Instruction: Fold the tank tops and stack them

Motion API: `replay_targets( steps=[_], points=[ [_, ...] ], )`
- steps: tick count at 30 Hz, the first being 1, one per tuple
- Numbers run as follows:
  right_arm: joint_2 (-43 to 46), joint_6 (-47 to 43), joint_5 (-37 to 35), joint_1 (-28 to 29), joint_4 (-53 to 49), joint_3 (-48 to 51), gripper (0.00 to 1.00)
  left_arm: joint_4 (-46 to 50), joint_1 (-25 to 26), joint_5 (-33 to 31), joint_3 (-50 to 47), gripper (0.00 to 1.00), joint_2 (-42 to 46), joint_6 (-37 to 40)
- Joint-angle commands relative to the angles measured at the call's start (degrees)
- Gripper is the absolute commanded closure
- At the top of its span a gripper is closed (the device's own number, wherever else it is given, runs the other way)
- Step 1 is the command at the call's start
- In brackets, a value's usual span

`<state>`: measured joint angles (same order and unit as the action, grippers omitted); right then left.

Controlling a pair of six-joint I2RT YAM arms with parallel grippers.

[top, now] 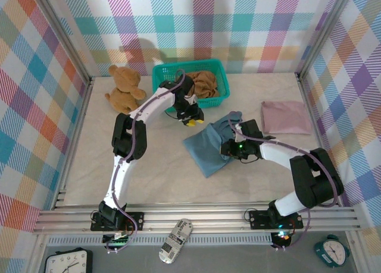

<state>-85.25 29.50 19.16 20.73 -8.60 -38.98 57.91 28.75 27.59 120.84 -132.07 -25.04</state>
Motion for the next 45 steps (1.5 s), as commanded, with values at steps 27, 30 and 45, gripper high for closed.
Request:
replay_targets(
  steps=[27, 30, 45],
  points=[
    [5.90, -22.87, -20.54, 26.68, -2.84, -3.67, 0.45, 2.20, -2.36, -6.58, -20.13, 0.55, 4.43, 11.02],
    [2.71, -24.78, -22.87, 30.40, -0.80, -3.91, 0.44, 0.68, -2.50, -5.64, -20.33, 0.55, 4.14, 10.73],
    [-8.12, -27.88, -35.49, 36.48, -7.12, -7.88, 0.56, 1.15, -1.68, -1.81, -19.57, 0.77, 2.51, 10.86]
  ],
)
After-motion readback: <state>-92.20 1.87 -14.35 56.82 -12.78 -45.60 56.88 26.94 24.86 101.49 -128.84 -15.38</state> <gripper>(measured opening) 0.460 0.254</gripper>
